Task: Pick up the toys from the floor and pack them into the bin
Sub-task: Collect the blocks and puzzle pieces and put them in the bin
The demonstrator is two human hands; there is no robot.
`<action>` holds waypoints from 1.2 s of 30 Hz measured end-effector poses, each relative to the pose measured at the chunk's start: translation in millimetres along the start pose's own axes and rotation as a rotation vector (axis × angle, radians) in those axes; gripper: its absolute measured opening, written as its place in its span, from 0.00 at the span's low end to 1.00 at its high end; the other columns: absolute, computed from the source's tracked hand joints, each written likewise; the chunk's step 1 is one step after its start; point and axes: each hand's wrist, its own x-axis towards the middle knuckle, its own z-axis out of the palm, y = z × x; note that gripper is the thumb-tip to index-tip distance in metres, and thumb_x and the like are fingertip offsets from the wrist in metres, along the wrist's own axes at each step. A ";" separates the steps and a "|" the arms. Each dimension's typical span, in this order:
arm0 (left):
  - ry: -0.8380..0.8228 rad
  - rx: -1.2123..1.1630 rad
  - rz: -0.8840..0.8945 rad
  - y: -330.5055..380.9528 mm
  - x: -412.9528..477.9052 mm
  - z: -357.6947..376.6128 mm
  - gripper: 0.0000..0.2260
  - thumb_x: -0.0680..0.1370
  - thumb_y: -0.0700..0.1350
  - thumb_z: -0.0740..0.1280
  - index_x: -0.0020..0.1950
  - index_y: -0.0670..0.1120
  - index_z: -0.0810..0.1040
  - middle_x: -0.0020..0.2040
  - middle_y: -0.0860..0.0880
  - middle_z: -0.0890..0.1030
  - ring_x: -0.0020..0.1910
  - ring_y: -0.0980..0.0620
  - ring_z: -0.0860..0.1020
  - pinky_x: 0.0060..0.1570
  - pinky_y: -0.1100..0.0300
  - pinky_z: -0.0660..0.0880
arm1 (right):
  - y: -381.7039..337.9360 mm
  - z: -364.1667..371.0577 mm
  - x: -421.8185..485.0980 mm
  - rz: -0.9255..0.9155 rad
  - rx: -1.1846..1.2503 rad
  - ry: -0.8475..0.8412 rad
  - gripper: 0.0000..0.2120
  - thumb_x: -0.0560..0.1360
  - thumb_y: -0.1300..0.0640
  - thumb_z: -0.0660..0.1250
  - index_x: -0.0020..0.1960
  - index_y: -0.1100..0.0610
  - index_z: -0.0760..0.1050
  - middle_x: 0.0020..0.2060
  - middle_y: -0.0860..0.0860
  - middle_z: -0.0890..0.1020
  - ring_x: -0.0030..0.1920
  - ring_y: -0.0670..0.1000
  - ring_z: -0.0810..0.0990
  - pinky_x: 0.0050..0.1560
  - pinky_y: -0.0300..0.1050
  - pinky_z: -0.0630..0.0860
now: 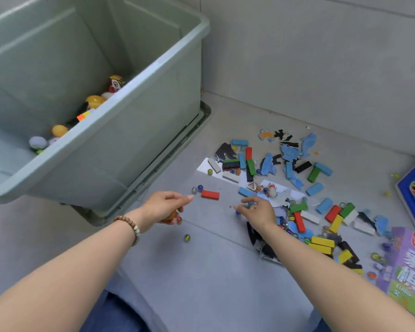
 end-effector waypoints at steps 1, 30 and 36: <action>0.024 -0.027 -0.012 -10.4 -3.8 1.0 0.10 0.74 0.50 0.71 0.39 0.45 0.76 0.30 0.50 0.74 0.22 0.59 0.72 0.25 0.68 0.73 | 2.3 2.6 -1.9 -0.003 -0.014 0.009 0.13 0.69 0.53 0.74 0.51 0.55 0.78 0.27 0.47 0.71 0.28 0.44 0.69 0.30 0.38 0.63; 0.065 -0.609 -0.123 -81.5 23.5 11.1 0.04 0.79 0.40 0.64 0.48 0.39 0.75 0.33 0.48 0.78 0.22 0.60 0.73 0.25 0.69 0.73 | -35.2 47.2 -4.1 0.092 0.407 -0.427 0.19 0.78 0.45 0.59 0.33 0.54 0.71 0.26 0.48 0.72 0.25 0.46 0.68 0.24 0.35 0.61; -0.299 -1.266 -0.243 -72.0 26.3 -21.4 0.13 0.63 0.38 0.79 0.46 0.44 0.82 0.33 0.53 0.76 0.24 0.57 0.73 0.19 0.69 0.71 | -51.7 67.6 6.1 0.006 0.379 -0.438 0.17 0.81 0.49 0.54 0.43 0.56 0.76 0.27 0.51 0.71 0.23 0.45 0.67 0.21 0.34 0.60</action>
